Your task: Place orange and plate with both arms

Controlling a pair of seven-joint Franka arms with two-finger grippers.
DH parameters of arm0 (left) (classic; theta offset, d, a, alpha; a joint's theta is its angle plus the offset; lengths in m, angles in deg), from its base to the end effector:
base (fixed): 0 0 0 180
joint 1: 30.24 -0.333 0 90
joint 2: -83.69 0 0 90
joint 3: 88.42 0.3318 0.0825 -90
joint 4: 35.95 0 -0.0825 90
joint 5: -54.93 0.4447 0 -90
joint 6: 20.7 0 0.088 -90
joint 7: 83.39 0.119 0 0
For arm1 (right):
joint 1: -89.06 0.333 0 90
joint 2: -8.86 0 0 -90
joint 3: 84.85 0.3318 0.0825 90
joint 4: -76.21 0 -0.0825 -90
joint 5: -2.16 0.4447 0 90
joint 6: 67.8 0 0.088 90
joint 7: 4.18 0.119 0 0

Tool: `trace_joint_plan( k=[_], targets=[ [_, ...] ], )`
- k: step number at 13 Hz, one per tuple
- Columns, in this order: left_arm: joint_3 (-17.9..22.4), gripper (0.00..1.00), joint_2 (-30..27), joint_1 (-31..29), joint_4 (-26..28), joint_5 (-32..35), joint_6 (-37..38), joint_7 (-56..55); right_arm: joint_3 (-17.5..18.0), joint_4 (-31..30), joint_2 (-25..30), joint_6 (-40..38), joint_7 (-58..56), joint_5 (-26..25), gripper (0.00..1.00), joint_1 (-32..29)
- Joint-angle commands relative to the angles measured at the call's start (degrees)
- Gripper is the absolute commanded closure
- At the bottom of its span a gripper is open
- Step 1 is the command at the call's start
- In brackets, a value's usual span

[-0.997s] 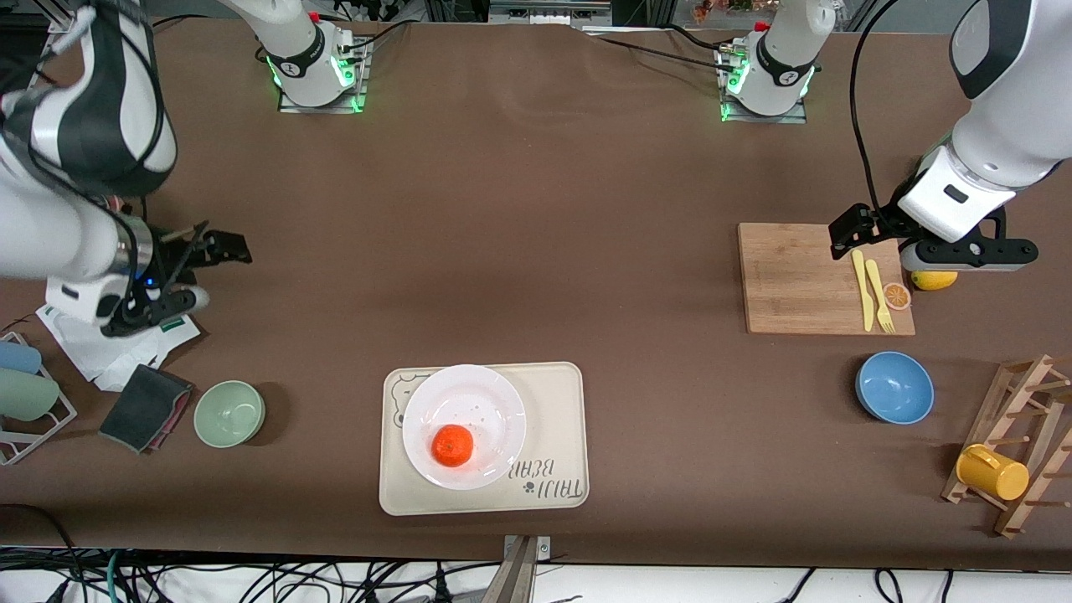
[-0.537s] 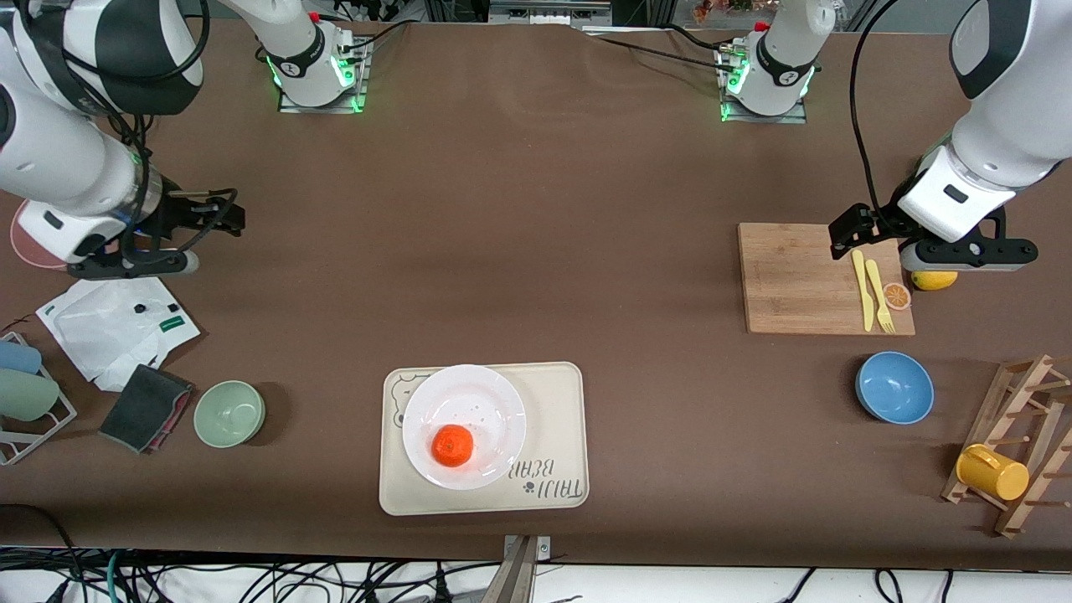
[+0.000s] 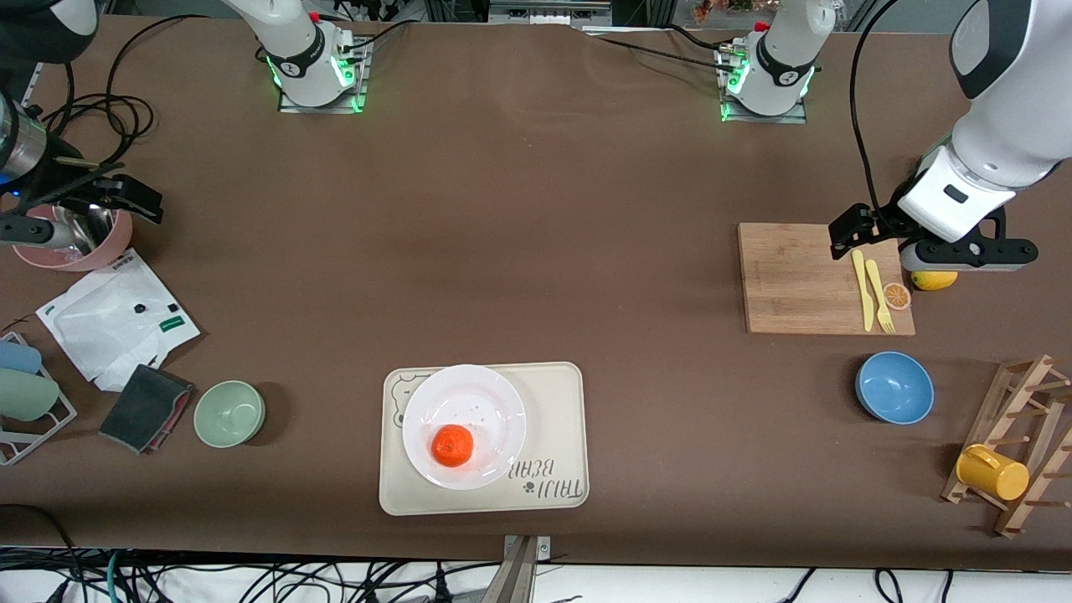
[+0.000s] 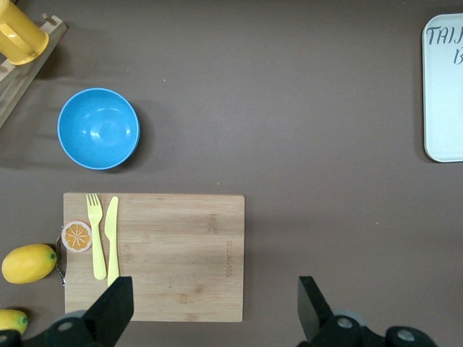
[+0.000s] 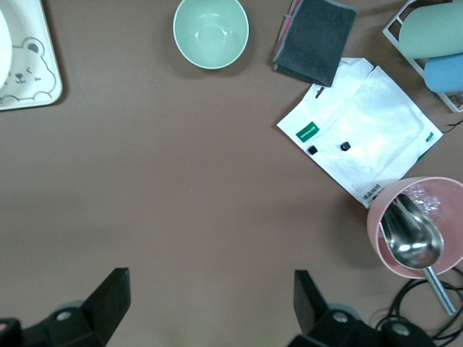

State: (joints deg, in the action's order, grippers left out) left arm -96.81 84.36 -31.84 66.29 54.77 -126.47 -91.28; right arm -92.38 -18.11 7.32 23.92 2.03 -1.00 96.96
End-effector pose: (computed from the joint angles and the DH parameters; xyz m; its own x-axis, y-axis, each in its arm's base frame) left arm 0.6276 -0.0746 0.5305 0.9986 0.0202 0.0489 0.0197 -0.9997 0.0113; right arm 0.6214 -0.0015 0.5744 0.9928 -0.1001 -0.0653 -0.0959 -0.9932 0.0658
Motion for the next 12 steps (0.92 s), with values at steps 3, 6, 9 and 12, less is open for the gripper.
trace_joint_plan(
  k=[3,6,9,12],
  targets=[
    [-0.3,0.0,-0.8,-0.3,0.5,0.6,0.1,0.2,1.4,0.1,1.5,-0.5,0.7,4.5,0.0,-3.4],
    [-0.4,0.0,-0.8,-0.3,0.5,0.6,0.1,0.2,2.3,0.5,0.9,-0.5,0.9,4.6,0.0,-3.7],
    [-0.4,0.0,-0.8,-0.3,0.5,0.6,0.1,-0.1,2.4,1.1,0.8,-0.5,0.9,4.2,0.0,-3.0],
    [-0.4,0.0,-0.8,-0.3,0.6,0.6,0.3,-0.3,2.4,1.6,0.6,-0.4,1.1,3.9,0.0,-2.4]
  ],
)
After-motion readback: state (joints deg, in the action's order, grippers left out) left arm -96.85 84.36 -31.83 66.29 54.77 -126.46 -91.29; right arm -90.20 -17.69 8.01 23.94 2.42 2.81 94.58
